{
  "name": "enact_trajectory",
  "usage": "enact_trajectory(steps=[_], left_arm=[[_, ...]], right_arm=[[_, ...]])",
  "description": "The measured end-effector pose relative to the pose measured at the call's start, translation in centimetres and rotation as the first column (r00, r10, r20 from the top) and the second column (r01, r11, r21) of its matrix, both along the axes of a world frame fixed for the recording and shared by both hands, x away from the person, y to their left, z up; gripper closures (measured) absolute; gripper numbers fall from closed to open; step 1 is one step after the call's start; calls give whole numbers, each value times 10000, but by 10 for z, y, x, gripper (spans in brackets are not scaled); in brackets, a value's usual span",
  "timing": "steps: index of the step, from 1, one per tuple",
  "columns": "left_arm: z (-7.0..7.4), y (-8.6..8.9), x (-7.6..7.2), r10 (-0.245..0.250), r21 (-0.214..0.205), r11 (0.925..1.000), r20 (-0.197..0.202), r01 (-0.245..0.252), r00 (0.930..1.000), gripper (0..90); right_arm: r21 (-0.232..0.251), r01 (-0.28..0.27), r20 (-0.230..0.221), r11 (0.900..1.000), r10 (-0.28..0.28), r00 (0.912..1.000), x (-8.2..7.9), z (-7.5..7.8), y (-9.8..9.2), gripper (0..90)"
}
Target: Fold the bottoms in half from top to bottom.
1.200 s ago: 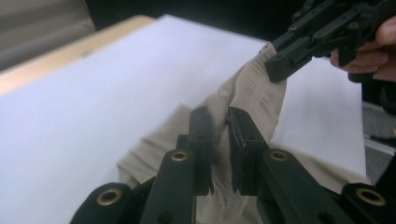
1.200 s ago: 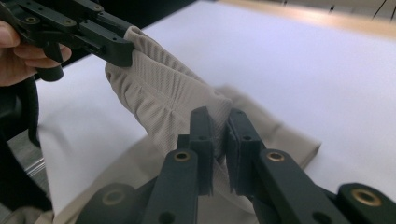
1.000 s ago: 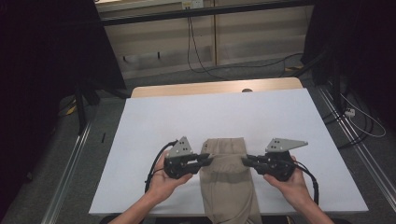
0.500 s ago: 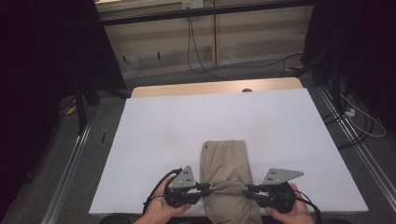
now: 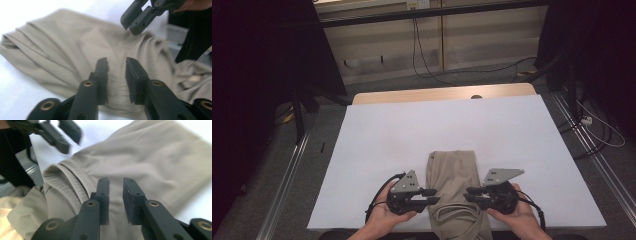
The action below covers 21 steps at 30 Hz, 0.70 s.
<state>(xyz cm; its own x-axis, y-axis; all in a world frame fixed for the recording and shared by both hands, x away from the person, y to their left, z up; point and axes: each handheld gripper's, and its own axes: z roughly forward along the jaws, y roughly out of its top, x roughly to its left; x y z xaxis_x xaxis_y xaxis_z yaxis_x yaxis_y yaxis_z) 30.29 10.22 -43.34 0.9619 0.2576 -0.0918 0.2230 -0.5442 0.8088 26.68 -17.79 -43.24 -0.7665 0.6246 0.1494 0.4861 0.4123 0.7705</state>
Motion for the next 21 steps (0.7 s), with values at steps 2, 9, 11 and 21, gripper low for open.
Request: enact_trajectory(steps=[2, 9, 11, 21], left_arm=[[-5, -3, 0, -69, 296, 9995, -54, 71, 10000, 746], [-13, -8, -17, -716, 497, 9958, -946, 766, 9929, 763], [-12, -8, -18, -782, 521, 9951, -979, 836, 9921, 760], [1, -2, 31, 673, 83, 9977, -230, -671, 9975, 657]], right_arm=[[-118, -287, -322, 9995, 283, 9991, 5, -9, 10, 758], [-355, -644, -655, 9973, 619, 9959, -15, -19, 13, 742], [-312, -606, -660, 9977, 584, 9961, -19, -19, 13, 742], [-12, -60, -465, 10000, 59, 9989, -7, -10, -1, 573]])
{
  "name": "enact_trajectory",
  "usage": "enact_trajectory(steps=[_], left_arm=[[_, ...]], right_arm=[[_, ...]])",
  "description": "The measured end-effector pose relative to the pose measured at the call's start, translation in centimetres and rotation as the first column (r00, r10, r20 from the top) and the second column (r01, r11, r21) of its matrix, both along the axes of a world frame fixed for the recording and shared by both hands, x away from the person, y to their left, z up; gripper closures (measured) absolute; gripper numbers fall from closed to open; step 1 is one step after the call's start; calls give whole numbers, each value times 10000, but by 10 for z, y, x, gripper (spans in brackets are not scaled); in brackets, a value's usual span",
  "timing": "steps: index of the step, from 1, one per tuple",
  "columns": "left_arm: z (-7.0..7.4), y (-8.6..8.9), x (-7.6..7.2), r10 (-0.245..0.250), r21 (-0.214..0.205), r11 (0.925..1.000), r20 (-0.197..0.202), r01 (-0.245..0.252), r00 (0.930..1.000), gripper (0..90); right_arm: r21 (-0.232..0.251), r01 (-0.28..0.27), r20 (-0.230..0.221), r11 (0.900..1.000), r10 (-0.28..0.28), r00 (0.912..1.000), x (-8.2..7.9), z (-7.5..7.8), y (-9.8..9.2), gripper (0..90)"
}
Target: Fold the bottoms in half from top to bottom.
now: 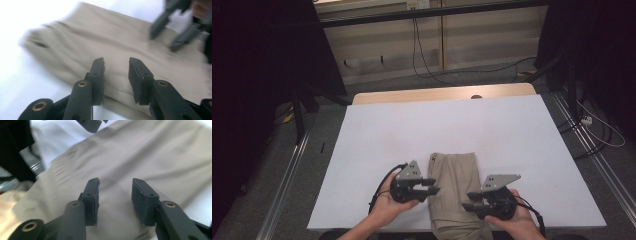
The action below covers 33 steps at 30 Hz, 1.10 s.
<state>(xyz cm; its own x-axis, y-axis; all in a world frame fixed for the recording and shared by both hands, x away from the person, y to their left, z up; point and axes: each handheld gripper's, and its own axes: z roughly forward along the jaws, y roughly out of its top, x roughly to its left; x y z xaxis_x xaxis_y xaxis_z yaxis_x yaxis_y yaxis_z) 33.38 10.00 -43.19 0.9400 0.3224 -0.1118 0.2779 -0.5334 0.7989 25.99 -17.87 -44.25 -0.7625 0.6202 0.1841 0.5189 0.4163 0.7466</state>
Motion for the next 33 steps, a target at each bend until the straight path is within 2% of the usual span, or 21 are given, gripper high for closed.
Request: enact_trajectory(steps=[1, 2, 4, 5, 6, 7, 9, 10, 11, 12, 13, 14, 15, 16, 18, 20, 21, 22, 25, 29, 33], left_arm=[[2, -1, 18, 462, 45, 9989, 106, -462, 9989, 648], [2, -1, 18, 462, 45, 9989, 106, -462, 9989, 635], [2, -3, 37, 934, 76, 9956, 205, -936, 9954, 630], [1, -5, 56, 1502, -59, 9887, 162, -1501, 9885, 623], [1, -5, 56, 1502, -59, 9887, 162, -1501, 9885, 611], [0, -7, 66, 1719, -47, 9851, -86, -1719, 9851, 611], [-2, -16, 84, 1929, 39, 9812, -55, -1929, 9812, 566], [-2, -16, 84, 1929, 39, 9812, -55, -1929, 9812, 531], [-5, -24, 93, 1914, 255, 9812, -131, -1911, 9814, 503], [-5, -24, 93, 1914, 255, 9812, -131, -1911, 9814, 490], [-8, -27, 96, 1951, 330, 9803, -75, -1947, 9808, 497], [-16, -29, 101, 2128, 253, 9770, -551, -2117, 9756, 493], [-16, -29, 101, 2128, 253, 9770, -551, -2117, 9756, 505], [-20, -29, 102, 2066, 249, 9784, -931, -2051, 9740, 534], [-25, -29, 100, 1956, 399, 9806, -1388, -1919, 9708, 556], [-26, -25, 98, 1682, 360, 9857, -1589, -1646, 9729, 743], [-26, -25, 98, 1682, 360, 9857, -1589, -1646, 9729, 773], [-25, -22, 96, 1836, 299, 9830, -1694, -1811, 9683, 780], [-23, -17, 96, 2021, 169, 9792, -1749, -2023, 9636, 791], [-20, -2, 98, 2373, -191, 9690, -2054, -2463, 9495, 795], [-21, 4, 95, 2477, -174, 9667, -1892, -2554, 9502, 771]], right_arm=[[40, 151, 114, 9999, -152, 9998, 5, 2, -3, 566], [1, 321, 167, 9995, -321, 9993, 11, 4, -5, 562], [-29, 481, 255, 9988, -480, 9985, 17, 6, -8, 562], [-22, 840, 402, 9965, -838, 9957, 32, 9, -14, 562], [-22, 840, 402, 9965, -838, 9957, 32, 9, -14, 562], [-48, 991, 416, 9951, -988, 9942, 40, 11, -18, 564], [-52, 1655, 526, 9862, -1651, 9849, 67, 12, -26, 577], [-52, 1655, 526, 9862, -1651, 9849, 67, 12, -26, 577], [10, 2106, 495, 9776, -2104, 9764, 86, 11, -29, 579], [10, 2106, 495, 9776, -2104, 9764, 86, 11, -29, 579], [-146, 2435, 627, 9698, -2422, 9682, 104, 10, -29, 584], [-48, 2620, 614, 9651, -2612, 9633, 112, 8, -30, 573], [-48, 2620, 614, 9651, -2612, 9633, 112, 8, -30, 573], [-71, 2700, 361, 9628, -2696, 9623, 124, 2, -28, 546], [-233, 2849, 409, 9583, -2838, 9580, 128, -1, -27, 522], [-274, 3100, 458, 9503, -3086, 9501, 136, -12, -24, 466], [-274, 3100, 458, 9503, -3086, 9501, 136, -12, -24, 466], [-309, 2891, 126, 9568, -2888, 9573, 138, -18, -23, 470], [-609, 2755, 434, 9594, -2732, 9610, 136, -19, -20, 474], [-718, 2545, 597, 9644, -2506, 9662, 135, -20, -21, 501], [-808, 2297, 466, 9699, -2265, 9729, 133, -18, -20, 617]])
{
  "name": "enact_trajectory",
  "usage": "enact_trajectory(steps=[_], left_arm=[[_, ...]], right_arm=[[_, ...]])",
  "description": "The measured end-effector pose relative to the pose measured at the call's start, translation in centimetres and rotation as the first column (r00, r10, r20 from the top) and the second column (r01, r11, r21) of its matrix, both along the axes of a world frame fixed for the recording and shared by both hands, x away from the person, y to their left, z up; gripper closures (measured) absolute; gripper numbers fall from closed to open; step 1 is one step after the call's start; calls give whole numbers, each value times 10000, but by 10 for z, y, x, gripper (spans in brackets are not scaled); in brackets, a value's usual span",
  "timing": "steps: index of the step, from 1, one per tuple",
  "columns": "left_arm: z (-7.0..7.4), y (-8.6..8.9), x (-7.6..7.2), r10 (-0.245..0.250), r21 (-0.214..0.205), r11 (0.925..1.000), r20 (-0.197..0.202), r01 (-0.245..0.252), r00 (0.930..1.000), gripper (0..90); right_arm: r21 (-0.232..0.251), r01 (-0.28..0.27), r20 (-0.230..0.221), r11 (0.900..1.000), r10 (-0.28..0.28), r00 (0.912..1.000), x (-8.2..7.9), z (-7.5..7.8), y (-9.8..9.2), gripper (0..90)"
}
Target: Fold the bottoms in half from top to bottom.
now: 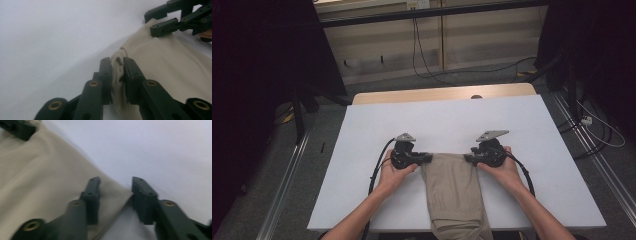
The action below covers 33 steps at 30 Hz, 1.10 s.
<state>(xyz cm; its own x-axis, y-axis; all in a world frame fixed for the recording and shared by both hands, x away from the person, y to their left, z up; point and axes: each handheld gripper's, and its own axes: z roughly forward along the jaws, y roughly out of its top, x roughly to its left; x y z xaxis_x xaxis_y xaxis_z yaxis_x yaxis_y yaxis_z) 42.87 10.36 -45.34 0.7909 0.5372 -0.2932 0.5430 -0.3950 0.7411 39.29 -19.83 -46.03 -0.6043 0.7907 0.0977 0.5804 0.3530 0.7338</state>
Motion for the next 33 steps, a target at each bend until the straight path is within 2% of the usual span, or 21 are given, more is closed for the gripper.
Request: enact_trajectory(steps=[1, 2, 3, 4, 5, 6, 7, 8, 9, 11, 13, 15, 16, 17, 18, 21, 27, 28, 29, 31, 33], left_arm=[[-1, -1, 0, 24, -4, 10000, 69, -24, 10000, 727], [-1, -2, 0, -45, 47, 10000, 251, 44, 9997, 727], [-3, -5, -1, 99, 217, 9997, 419, -108, 9991, 558], [-3, -5, -1, 99, 217, 9997, 419, -108, 9991, 445], [-5, -8, -1, 243, 338, 9991, 375, -256, 9990, 433], [-6, -10, -2, 191, 474, 9987, 413, -211, 9990, 433], [-7, -13, -3, 218, 525, 9983, 498, -244, 9985, 511], [-7, -14, -4, 196, 572, 9981, 489, -224, 9986, 511], [-8, -14, -5, -104, 315, 9995, 158, 99, 9998, 738], [-7, -14, -6, -136, 370, 9992, 181, 129, 9997, 785], [-4, -12, -5, -11, 172, 9999, -30, 11, 10000, 799], [2, -8, -3, 95, -90, 9999, 82, -95, 9999, 801], [5, -5, -2, 167, -238, 9996, 27, -166, 9999, 805], [9, -4, 0, 257, -349, 9991, 67, -255, 9996, 805], [13, -3, 0, 327, -432, 9986, 160, -320, 9993, 807], [25, -1, 3, 677, -584, 9962, 469, -650, 9966, 808], [44, 14, 20, 1447, -1198, 9836, 761, -1350, 9865, 810], [47, 17, 27, 1728, -1374, 9774, 817, -1606, 9816, 811], [47, 17, 27, 1728, -1374, 9774, 817, -1606, 9816, 811], [52, 20, 39, 2096, -1523, 9690, 894, -1946, 9737, 811], [54, 20, 43, 2187, -1501, 9676, 968, -2030, 9710, 810]], right_arm=[[-27, -255, -47, 9997, 255, 9997, -2, 1, 2, 687], [-27, -255, -47, 9997, 255, 9997, -2, 1, 2, 687], [32, -371, -160, 9993, 372, 9992, -3, 1, 2, 714], [32, -371, -160, 9993, 372, 9992, -3, 1, 2, 714], [111, -386, -179, 9992, 388, 9991, -4, 1, 2, 754], [111, -386, -179, 9992, 388, 9991, -4, 1, 2, 754], [310, -639, -380, 9975, 651, 9972, -6, 1, 3, 816], [310, -639, -380, 9975, 651, 9972, -6, 1, 3, 816], [356, -723, -439, 9967, 738, 9963, -8, 2, 4, 832], [405, -789, -569, 9961, 811, 9951, -8, 2, 4, 840], [582, -569, -646, 9967, 607, 9961, -8, 4, 4, 853], [747, -408, -641, 9964, 456, 9969, -7, 6, 3, 855], [1133, -150, -408, 9935, 198, 9990, -5, 13, 1, 858], [1133, -150, -408, 9935, 198, 9990, -5, 13, 1, 858], [1428, 141, -115, 9896, -126, 9999, -1, 23, -1, 859], [1616, 267, 60, 9865, -281, 9996, 5, 31, -1, 860], [2006, 434, 555, 9787, -556, 9969, 24, 53, 9, 862], [2191, 520, 674, 9743, -682, 9954, 32, 61, 12, 862], [2191, 520, 674, 9743, -682, 9954, 32, 61, 12, 862], [2301, 614, 901, 9712, -841, 9924, 44, 70, 17, 862], [2333, 661, 923, 9702, -897, 9917, 48, 72, 19, 862]])
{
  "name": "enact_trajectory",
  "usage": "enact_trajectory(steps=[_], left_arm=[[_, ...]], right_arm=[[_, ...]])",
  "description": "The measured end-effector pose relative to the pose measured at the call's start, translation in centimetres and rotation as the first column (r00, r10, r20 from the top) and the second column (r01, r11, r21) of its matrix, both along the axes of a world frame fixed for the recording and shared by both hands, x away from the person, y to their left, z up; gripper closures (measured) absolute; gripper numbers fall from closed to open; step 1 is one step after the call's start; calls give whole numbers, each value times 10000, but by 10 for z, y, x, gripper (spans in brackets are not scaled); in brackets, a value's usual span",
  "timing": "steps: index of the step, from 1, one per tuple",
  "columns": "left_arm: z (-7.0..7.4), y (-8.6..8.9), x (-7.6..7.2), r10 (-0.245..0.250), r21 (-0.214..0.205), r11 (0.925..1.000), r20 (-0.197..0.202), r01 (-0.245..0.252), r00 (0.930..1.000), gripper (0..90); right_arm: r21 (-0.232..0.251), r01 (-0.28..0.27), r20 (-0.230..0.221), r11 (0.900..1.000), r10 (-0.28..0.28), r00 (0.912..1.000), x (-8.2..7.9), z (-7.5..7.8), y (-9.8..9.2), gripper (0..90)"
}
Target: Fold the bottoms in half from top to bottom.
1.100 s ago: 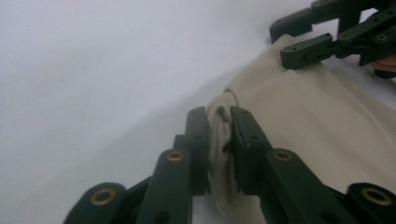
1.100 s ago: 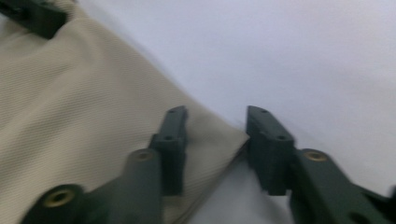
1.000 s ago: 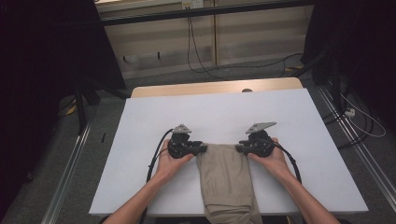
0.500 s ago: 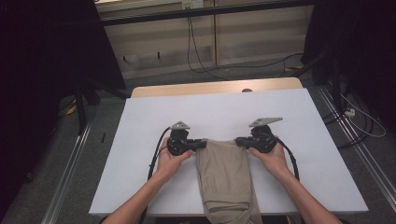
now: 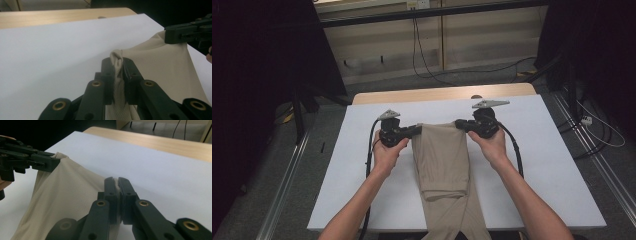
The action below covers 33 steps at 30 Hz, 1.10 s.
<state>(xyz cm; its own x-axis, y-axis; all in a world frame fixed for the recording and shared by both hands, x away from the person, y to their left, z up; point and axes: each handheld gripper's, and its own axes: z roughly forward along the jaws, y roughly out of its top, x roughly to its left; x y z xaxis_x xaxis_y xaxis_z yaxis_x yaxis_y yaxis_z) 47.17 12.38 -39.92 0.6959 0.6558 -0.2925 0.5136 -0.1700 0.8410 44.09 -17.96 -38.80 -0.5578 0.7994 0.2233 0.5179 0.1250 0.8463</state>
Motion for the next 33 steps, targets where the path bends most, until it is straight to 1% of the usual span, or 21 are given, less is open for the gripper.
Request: enact_trajectory(steps=[1, 3, 4, 5, 7, 11, 12, 13, 14, 15, 17, 22, 23, 24, 25, 27, 28, 29, 30, 31, 33], left_arm=[[2, 0, 4, 75, -81, 9999, 10, -75, 10000, 810], [6, -1, 13, 228, -61, 9997, 56, -227, 9997, 811], [8, -2, 17, 294, -46, 9996, 51, -294, 9996, 811], [10, -4, 22, 338, -18, 9994, 67, -338, 9994, 811], [15, -9, 30, 466, 35, 9989, 172, -467, 9988, 811], [23, -18, 49, 590, -77, 9982, 292, -588, 9978, 811], [25, -20, 54, 629, -146, 9979, 286, -626, 9976, 811], [28, -24, 63, 675, -182, 9976, 336, -669, 9972, 810], [29, -26, 68, 724, -192, 9972, 333, -718, 9968, 811], [29, -26, 68, 724, -192, 9972, 333, -718, 9968, 811], [31, -29, 77, 806, -86, 9967, 359, -803, 9961, 811], [43, -34, 103, 1035, -235, 9944, 206, -1030, 9944, 811], [44, -35, 107, 1070, -300, 9939, 233, -1063, 9940, 811], [46, -35, 110, 1030, -222, 9945, 171, -1027, 9945, 811], [46, -36, 114, 1088, -246, 9938, 132, -1084, 9940, 810], [41, -38, 118, 1141, -207, 9933, 105, -1138, 9934, 802], [37, -38, 120, 1248, -88, 9921, -4, -1248, 9922, 772], [32, -38, 120, 1526, -57, 9883, -107, -1526, 9882, 674], [28, -38, 120, 1572, 8, 9876, -255, -1573, 9872, 491], [25, -36, 119, 1479, 176, 9889, -363, -1474, 9883, 491], [21, -34, 112, 1426, 340, 9893, -306, -1415, 9893, 449]], right_arm=[[-25, 62, 34, 10000, -62, 10000, 4, 3, 1, 862], [-28, 163, 67, 9999, -163, 9998, 12, 7, 2, 862], [4, 330, 143, 9995, -330, 9994, 19, 13, 1, 862], [4, 330, 143, 9995, -330, 9994, 19, 13, 1, 862], [-41, 462, 235, 9989, -461, 9987, 26, 18, 0, 862], [-14, 719, 328, 9974, -718, 9969, 40, 31, -4, 861], [-10, 915, 341, 9958, -914, 9952, 48, 35, -7, 861], [-14, 989, 334, 9951, -988, 9945, 52, 38, -9, 862], [-59, 1061, 359, 9943, -1059, 9937, 56, 40, -10, 862], [-59, 1061, 359, 9943, -1059, 9937, 56, 40, -10, 862], [-161, 1159, 398, 9931, -1152, 9925, 64, 46, -10, 862], [-332, 1440, 548, 9890, -1421, 9883, 86, 62, -9, 861], [-334, 1594, 593, 9866, -1573, 9858, 95, 68, -10, 861], [-334, 1594, 593, 9866, -1573, 9858, 95, 68, -10, 861], [-307, 1642, 542, 9860, -1623, 9852, 99, 69, -10, 860], [-501, 1748, 440, 9833, -1727, 9840, 108, 67, -10, 838], [-563, 1963, 406, 9789, -1942, 9801, 111, 65, -9, 771], [-543, 2212, 442, 9737, -2190, 9747, 113, 63, -9, 673], [-525, 2433, 226, 9685, -2424, 9699, 115, 56, -9, 557], [-525, 2433, 226, 9685, -2424, 9699, 115, 56, -9, 557], [-648, 2370, 161, 9693, -2364, 9715, 112, 50, -9, 531]])
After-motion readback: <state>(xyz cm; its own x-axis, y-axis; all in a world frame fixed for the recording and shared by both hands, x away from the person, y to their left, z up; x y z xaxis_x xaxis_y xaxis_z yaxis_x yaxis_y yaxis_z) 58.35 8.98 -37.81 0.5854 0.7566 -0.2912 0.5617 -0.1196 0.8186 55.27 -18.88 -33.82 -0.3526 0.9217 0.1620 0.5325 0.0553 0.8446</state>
